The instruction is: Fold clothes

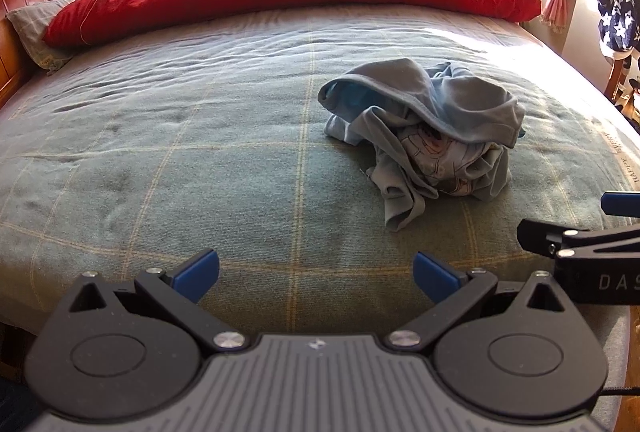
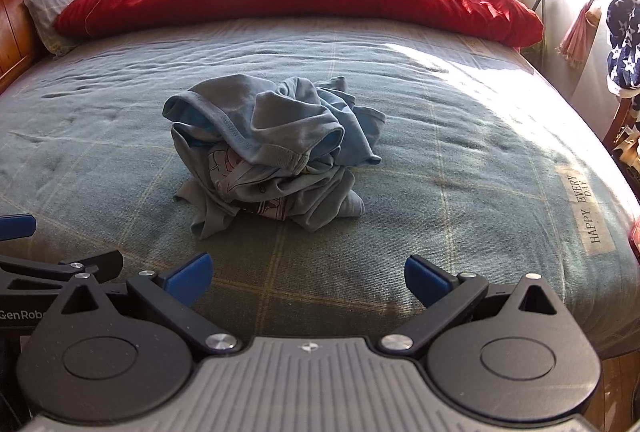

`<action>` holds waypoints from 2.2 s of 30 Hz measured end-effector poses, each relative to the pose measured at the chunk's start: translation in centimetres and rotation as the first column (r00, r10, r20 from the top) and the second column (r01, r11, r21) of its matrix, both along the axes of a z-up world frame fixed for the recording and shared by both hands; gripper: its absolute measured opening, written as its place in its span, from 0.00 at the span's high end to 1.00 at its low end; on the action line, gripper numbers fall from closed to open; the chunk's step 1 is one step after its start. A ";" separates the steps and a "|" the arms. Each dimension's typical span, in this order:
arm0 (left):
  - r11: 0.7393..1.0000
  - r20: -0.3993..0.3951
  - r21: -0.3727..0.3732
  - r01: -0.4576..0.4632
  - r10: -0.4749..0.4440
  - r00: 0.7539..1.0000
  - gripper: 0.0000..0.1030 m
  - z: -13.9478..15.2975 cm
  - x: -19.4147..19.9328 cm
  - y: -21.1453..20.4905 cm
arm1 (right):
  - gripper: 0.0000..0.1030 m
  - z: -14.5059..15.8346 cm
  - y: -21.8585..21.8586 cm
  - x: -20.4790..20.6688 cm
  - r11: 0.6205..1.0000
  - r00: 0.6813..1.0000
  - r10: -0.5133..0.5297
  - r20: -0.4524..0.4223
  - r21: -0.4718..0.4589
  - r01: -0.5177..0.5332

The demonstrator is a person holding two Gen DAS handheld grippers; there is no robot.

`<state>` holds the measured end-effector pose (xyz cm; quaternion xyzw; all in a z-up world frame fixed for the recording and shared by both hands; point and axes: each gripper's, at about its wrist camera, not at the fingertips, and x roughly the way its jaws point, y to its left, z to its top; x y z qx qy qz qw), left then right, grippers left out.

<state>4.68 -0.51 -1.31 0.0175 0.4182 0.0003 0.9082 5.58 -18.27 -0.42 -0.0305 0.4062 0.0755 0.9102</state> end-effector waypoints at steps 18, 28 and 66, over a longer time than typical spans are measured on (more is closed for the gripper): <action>0.986 0.117 -0.076 0.146 -0.137 0.984 0.01 -1.3 5.4 1.3 | 0.00 -2.1 -1.2 5.5 0.988 0.987 0.155 0.048 -0.013 -0.154; 0.965 0.030 0.024 0.259 -0.260 0.965 0.11 -1.8 7.9 1.4 | 0.42 -1.4 -1.2 7.5 0.933 0.937 0.348 0.034 -0.112 -0.343; 0.807 0.110 -0.025 0.591 -0.585 0.804 0.75 -0.9 18.1 2.0 | 0.96 2.2 -4.0 15.1 0.817 0.815 0.575 0.068 -0.090 -0.569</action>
